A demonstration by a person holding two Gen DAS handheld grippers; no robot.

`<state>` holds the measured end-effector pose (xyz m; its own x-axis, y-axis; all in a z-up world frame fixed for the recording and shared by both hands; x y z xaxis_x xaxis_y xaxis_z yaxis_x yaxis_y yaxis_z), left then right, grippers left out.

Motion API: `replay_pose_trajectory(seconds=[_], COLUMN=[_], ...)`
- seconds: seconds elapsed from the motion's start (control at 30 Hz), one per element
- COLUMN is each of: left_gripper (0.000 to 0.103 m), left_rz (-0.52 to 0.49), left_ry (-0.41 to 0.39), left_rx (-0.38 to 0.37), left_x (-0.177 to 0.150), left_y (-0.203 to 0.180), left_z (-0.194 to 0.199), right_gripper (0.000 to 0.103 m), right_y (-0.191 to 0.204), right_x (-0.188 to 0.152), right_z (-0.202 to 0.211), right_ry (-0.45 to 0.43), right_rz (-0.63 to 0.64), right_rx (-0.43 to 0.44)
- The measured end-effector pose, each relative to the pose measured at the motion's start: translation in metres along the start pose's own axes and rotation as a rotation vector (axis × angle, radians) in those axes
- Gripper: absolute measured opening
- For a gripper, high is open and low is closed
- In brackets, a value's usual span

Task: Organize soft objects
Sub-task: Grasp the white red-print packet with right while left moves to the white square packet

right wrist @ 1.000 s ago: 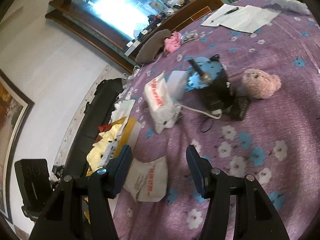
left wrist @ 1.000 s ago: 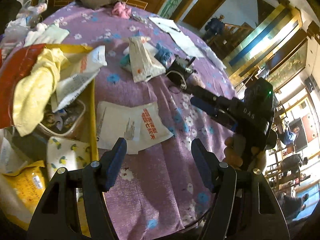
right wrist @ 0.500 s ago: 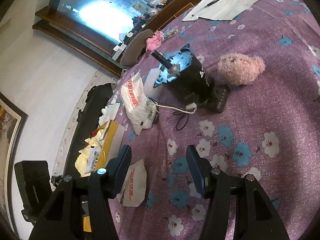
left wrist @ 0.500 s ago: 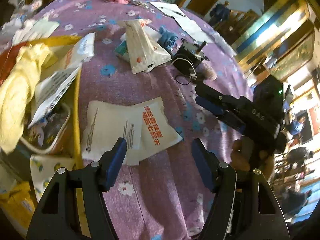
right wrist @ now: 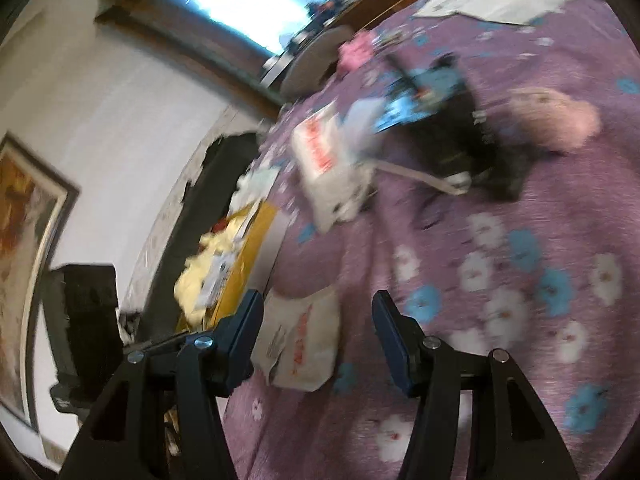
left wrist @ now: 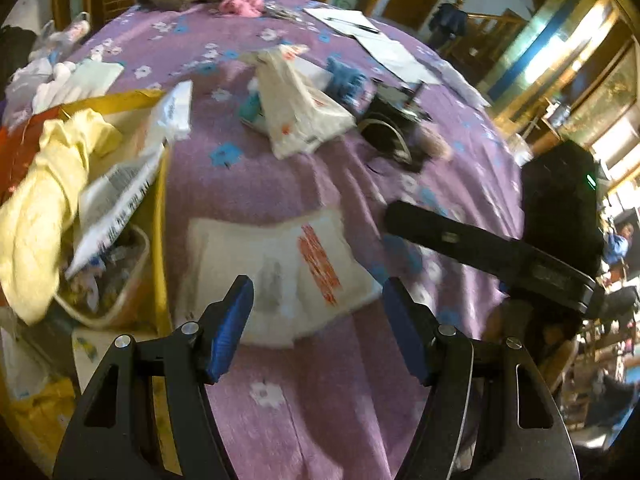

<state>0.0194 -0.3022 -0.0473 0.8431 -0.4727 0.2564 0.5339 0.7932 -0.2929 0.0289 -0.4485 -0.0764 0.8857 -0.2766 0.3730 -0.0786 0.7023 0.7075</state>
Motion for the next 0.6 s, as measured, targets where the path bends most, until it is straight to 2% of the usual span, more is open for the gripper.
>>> replay_pose_trajectory(seconds=[0.1, 0.2, 0.43, 0.5, 0.57, 0.6], left_gripper=[0.068, 0.068, 0.068, 0.068, 0.068, 0.068], left_rz=[-0.019, -0.03, -0.046, -0.048, -0.05, -0.054], left_ry=[0.028, 0.013, 0.026, 0.027, 0.028, 0.03], left_rx=[0.016, 0.066, 0.025, 0.019, 0.022, 0.028], left_x=[-0.011, -0.011, -0.008, -0.008, -0.008, -0.008], left_y=[-0.006, -0.008, -0.008, -0.008, -0.008, -0.008], left_z=[-0.008, -0.011, -0.013, -0.014, -0.013, -0.013], right_gripper=[0.056, 0.055, 0.054, 0.043, 0.027, 0.024], right_y=[0.005, 0.002, 0.008, 0.007, 0.003, 0.002], right_x=[0.001, 0.009, 0.015, 0.014, 0.014, 0.014], right_z=[-0.014, -0.027, -0.04, -0.041, -0.041, -0.041], right_ry=[0.066, 0.126, 0.171, 0.168, 0.162, 0.162], right_rz=[0.001, -0.044, -0.051, -0.05, -0.063, -0.063], right_rx=[-0.009, -0.026, -0.094, -0.137, -0.154, -0.161])
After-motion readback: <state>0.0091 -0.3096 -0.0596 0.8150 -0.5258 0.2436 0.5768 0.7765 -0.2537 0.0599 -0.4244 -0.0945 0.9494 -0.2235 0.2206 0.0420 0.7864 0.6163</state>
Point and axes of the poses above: each gripper's, at about its wrist camera, not at the fingertips, and z roughly against the way its jaws point, y to its left, x to its top, the point moved 5 cm from there along -z, roughly the way its jaws point, and after that the axes turned 12 degrees about y, right-handed, at the moved point
